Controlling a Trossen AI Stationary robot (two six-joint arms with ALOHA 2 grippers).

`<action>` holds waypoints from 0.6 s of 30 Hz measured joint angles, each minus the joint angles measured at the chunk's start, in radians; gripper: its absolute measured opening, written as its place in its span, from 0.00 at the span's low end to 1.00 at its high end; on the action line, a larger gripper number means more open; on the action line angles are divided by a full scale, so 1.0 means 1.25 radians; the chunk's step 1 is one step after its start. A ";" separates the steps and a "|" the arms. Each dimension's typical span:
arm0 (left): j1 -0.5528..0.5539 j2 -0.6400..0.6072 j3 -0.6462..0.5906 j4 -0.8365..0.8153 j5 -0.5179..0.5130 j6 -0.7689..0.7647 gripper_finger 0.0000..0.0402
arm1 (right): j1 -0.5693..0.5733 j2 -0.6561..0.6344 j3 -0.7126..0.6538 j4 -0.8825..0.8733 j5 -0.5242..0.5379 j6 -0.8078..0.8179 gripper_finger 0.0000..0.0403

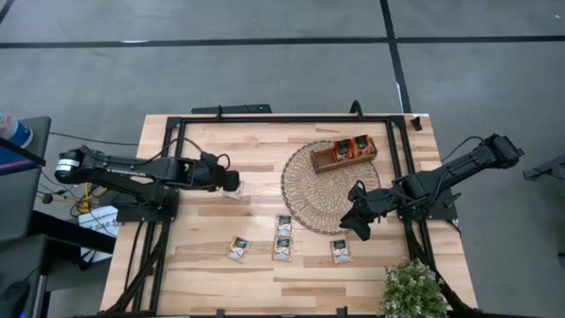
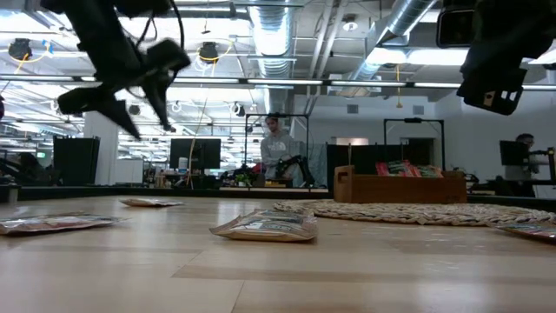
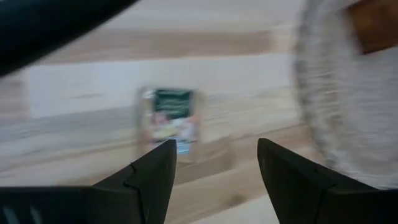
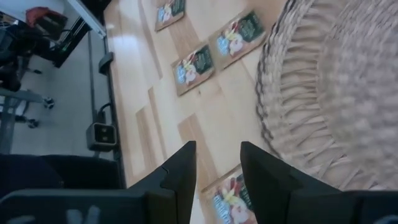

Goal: Pick & Place Tea
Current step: Put the brown tea pack into the left compartment of the brown organizer

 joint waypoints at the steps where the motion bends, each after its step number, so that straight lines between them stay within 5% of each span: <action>1: 0.011 0.008 0.000 -0.021 0.016 0.001 0.54 | 0.000 0.000 0.000 0.000 0.017 -0.013 0.29; 10: 0.056 0.088 0.000 -0.014 0.053 0.040 0.54 | 0.037 -0.020 0.000 0.015 0.306 -0.194 0.29; 18: 0.097 0.091 0.000 -0.010 0.125 0.059 0.54 | 0.010 -0.139 0.000 -0.028 0.342 -0.353 0.29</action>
